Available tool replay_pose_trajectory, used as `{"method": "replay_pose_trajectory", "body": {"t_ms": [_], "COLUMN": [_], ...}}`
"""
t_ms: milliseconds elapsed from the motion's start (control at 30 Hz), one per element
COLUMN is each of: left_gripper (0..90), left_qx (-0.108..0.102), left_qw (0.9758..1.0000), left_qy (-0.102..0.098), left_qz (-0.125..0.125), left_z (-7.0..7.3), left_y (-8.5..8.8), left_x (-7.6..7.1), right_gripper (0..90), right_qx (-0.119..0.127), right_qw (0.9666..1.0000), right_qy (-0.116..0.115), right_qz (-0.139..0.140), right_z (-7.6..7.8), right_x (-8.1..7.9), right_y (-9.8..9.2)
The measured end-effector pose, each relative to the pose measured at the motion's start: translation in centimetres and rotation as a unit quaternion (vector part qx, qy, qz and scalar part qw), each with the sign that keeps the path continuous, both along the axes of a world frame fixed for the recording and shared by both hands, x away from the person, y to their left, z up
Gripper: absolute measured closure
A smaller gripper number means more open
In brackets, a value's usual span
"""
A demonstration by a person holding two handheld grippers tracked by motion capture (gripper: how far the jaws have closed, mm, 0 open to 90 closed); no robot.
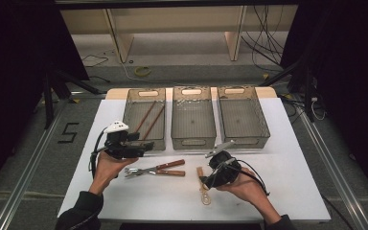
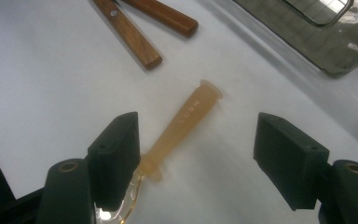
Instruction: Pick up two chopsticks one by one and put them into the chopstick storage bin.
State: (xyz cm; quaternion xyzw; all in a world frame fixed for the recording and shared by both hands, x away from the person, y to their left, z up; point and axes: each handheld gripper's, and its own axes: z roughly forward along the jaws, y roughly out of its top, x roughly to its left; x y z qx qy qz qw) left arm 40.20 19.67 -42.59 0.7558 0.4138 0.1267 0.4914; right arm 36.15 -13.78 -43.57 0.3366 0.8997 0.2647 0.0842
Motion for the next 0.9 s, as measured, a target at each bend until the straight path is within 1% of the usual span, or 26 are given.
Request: {"method": "replay_pose_trajectory", "body": {"t_ms": [67,133,200,367,433,467,533,600,700,767,833,900], "left_gripper": [20.8,20.8,20.7,20.4,19.9,19.8,19.3,19.1,18.4,18.3,18.2,18.1], "left_qx": [0.000,-0.005,-0.010,-0.006,-0.003,-0.003,-0.004,-0.002,0.000,0.000,0.003,0.000], "left_qw": [1.0000,0.9999,0.9998,0.9994,0.9991,0.9990,0.9989,0.9985,0.9981,0.9979,0.9975,0.9975], "left_qy": [-0.002,-0.006,-0.009,-0.013,-0.014,-0.016,-0.015,-0.019,-0.027,-0.030,-0.033,-0.035], "left_qz": [-0.003,-0.006,-0.016,-0.030,-0.039,-0.041,-0.045,-0.051,-0.055,-0.058,-0.062,-0.062], "left_z": [-0.2,-0.4,-0.6,-1.0,-1.0,-1.1,-1.2,-1.3,-1.4,-1.5,-1.6,-1.6], "left_y": [-0.2,-0.4,-0.8,-1.6,-1.8,-1.9,-2.0,-2.1,-2.2,-2.3,-2.4,-2.4], "left_x": [-0.3,-0.7,-1.2,-2.0,-2.3,-2.4,-2.7,-2.9,-3.3,-3.6,-3.9,-4.0], "right_gripper": [32.2,32.2,32.4,32.8,33.1,33.1,33.6,33.8,34.3,35.0,35.3,36.0], "right_qx": [-0.001,-0.001,-0.001,-0.002,-0.005,-0.004,-0.005,-0.004,-0.005,-0.007,-0.007,-0.008], "right_qw": [1.0000,1.0000,1.0000,0.9999,0.9999,0.9999,0.9999,0.9998,0.9997,0.9995,0.9995,0.9994], "right_qy": [0.005,0.005,0.007,0.011,0.012,0.012,0.014,0.017,0.022,0.030,0.029,0.032], "right_qz": [-0.005,-0.004,-0.004,-0.007,-0.009,-0.006,-0.008,-0.008,-0.006,-0.008,-0.008,-0.008], "right_z": [-0.3,-0.5,-0.7,-1.0,-1.1,-1.2,-1.4,-1.5,-1.6,-1.8,-1.9,-2.0], "right_x": [0.2,0.3,0.5,0.7,0.8,0.9,1.0,1.1,1.3,1.4,1.5,1.7], "right_y": [0.2,0.3,0.4,0.7,0.8,0.8,1.0,1.1,1.2,1.3,1.4,1.4]}}
